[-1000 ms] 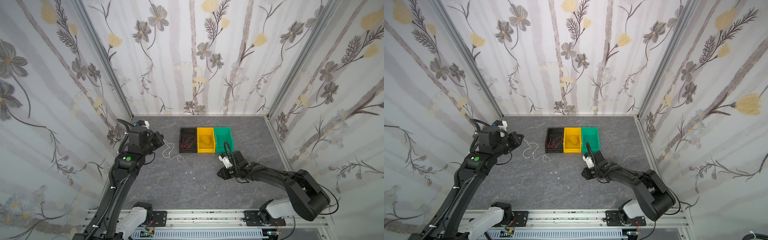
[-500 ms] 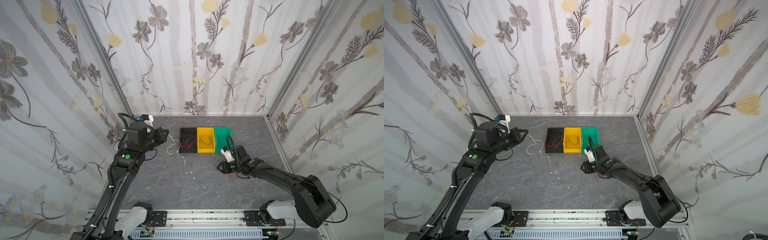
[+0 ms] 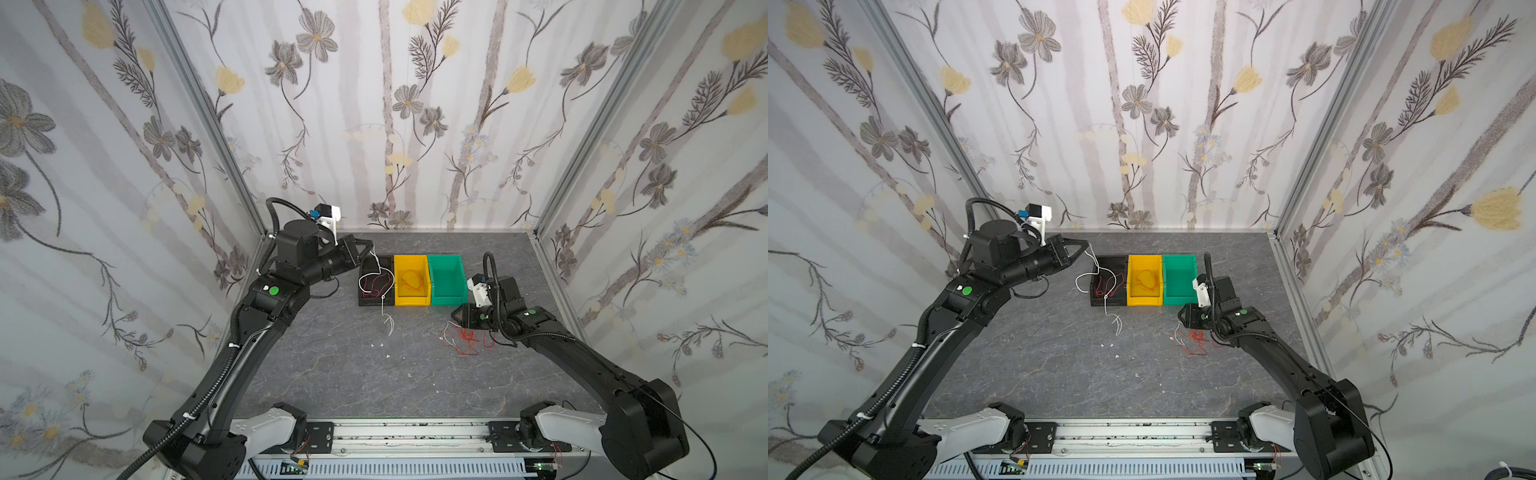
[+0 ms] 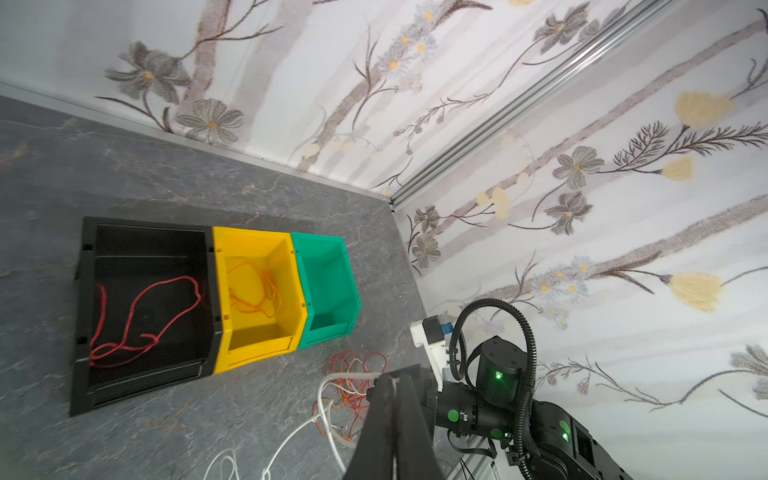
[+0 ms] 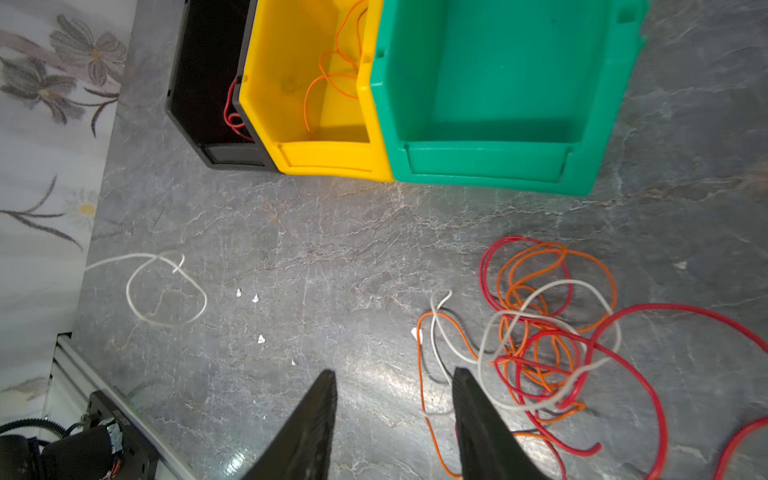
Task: Untangle the cables
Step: 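Carry the white wire with left over the green bin while right opens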
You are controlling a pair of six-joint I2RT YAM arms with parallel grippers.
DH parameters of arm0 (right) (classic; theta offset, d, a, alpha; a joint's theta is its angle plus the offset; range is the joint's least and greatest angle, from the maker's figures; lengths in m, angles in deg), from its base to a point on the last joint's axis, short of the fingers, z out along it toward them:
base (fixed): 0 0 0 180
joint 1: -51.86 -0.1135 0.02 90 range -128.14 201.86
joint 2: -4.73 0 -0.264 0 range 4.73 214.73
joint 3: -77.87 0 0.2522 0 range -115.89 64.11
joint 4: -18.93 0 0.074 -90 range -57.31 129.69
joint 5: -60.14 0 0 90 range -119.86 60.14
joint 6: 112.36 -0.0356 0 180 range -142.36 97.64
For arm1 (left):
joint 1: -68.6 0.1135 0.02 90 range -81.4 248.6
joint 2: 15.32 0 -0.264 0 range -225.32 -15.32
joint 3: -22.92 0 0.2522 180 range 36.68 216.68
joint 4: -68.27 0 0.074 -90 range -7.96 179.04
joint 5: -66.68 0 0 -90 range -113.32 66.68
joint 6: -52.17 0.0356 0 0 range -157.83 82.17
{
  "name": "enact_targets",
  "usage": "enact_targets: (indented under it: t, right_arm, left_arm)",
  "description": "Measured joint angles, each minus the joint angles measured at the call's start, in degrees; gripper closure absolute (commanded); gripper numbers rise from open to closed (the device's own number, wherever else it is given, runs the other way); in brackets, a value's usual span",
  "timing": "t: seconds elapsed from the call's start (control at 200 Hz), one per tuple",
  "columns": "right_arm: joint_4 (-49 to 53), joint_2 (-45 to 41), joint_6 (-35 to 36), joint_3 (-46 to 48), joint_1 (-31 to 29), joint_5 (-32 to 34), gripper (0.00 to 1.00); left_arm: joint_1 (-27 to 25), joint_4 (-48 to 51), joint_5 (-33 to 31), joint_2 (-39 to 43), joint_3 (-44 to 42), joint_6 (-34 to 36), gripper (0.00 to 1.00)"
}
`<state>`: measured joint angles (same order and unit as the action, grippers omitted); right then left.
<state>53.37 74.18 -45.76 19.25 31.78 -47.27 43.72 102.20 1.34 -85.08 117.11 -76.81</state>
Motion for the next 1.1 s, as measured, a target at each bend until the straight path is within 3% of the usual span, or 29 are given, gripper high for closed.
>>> enact_targets:
  t: [0.24,0.55,0.869,1.104]
  right_arm:
    - [2.8,-0.5,-1.2,-1.3,6.5,2.3,0.52]
    - [3.5,0.4,-1.2,-3.6,12.3,0.4,0.53]
    - [3.9,0.4,-1.2,-3.0,14.6,-2.7,0.53]
    - [4.0,-1.5,-1.0,-1.2,15.6,-3.7,0.53]
  left_arm:
    - [-4.5,-3.5,-0.3,-11.4,9.2,-0.3,1.0]
    - [-10.1,-7.1,-0.5,-28.2,22.4,-1.4,1.0]
    - [-11.2,-7.0,-0.3,-45.5,43.1,-1.9,1.0]
    - [-11.1,-3.2,-1.9,-54.8,51.3,-1.8,1.0]
